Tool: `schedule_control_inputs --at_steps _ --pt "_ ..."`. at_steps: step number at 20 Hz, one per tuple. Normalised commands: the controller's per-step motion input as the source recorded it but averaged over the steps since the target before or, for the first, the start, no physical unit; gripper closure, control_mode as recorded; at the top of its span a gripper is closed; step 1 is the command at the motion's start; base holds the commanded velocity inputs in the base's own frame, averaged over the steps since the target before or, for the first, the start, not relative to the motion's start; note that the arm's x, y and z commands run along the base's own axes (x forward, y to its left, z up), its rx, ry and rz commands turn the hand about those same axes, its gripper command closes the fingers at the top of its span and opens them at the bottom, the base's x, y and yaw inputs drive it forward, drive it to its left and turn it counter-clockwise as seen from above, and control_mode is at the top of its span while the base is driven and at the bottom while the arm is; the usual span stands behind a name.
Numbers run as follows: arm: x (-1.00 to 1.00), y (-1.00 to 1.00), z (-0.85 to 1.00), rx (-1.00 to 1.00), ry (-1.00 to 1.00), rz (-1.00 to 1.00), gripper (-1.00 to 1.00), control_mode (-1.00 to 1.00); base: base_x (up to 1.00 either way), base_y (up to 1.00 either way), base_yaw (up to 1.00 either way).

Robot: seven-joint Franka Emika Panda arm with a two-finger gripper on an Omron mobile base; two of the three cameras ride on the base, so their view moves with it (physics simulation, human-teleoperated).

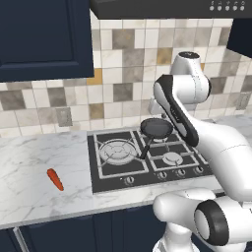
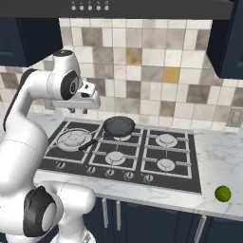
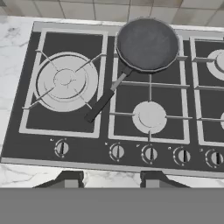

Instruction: Put the lime and carrot in the pan. Then turn on the rear center burner and set the heat to medium.

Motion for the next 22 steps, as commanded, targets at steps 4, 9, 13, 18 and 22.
schedule_control_inputs --at_steps 4,9,13,18,22 --pt "-0.01 0.0 0.0 0.0 0.0 0.0 -1.0 -1.0 0.0 0.0 0.0" --pt "-0.21 0.0 -0.2 0.0 0.03 0.0 -1.0 -1.0 0.0 0.0 0.0" --pt "-0.29 -0.03 -0.21 0.0 0.0 0.0 -1.0 -1.0 0.0 0.0 0.0" --pt "-0.62 -0.85 -0.32 0.0 -0.04 0.0 -1.0 -1.0 0.0 0.0 0.0" --pt "-0.57 -1.0 -0.21 0.0 -0.05 0.0 -1.0 -1.0 0.0 0.0 0.0"
